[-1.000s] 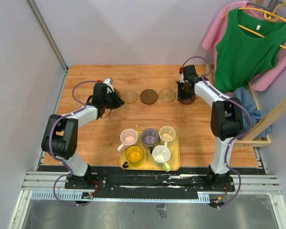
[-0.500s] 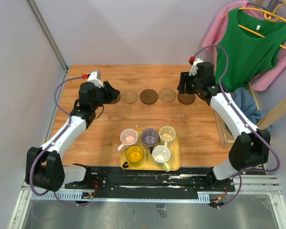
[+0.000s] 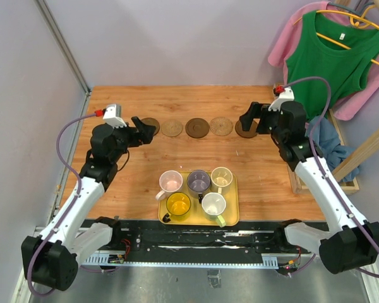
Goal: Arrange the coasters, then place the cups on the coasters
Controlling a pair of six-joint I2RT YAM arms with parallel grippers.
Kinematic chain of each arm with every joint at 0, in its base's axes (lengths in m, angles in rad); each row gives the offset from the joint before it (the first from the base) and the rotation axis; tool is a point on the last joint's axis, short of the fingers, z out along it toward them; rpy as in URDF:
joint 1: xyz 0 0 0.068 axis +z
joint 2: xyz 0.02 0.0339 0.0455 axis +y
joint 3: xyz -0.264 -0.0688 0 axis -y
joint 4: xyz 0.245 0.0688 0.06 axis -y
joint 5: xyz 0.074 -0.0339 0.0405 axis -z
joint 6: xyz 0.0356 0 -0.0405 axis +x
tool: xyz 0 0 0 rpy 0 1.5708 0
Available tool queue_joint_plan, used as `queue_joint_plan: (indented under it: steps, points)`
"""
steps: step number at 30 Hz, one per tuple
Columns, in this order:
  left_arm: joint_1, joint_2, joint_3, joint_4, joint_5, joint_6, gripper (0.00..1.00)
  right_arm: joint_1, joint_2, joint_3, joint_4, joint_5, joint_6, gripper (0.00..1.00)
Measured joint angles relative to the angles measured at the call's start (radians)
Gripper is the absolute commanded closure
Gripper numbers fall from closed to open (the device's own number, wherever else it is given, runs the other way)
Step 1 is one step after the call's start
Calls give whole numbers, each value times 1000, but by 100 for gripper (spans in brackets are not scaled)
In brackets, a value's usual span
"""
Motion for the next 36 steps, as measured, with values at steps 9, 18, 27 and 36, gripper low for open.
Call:
queue_joint_plan:
  steps: [9, 18, 27, 36]
  points:
    - [0, -96, -101, -26, -9, -10, 9, 3, -84, -111, -119, -47, 24, 28]
    - [0, -164, -209, -19, 15, -31, 11, 202, -195, -144, -315, 19, 20, 38]
    - [0, -183, -240, 5, 20, -52, 12, 339, -117, -220, -368, 71, 71, 44]
    - [0, -161, -272, 33, 39, -73, 12, 362, -2, -225, -369, 84, 95, 54]
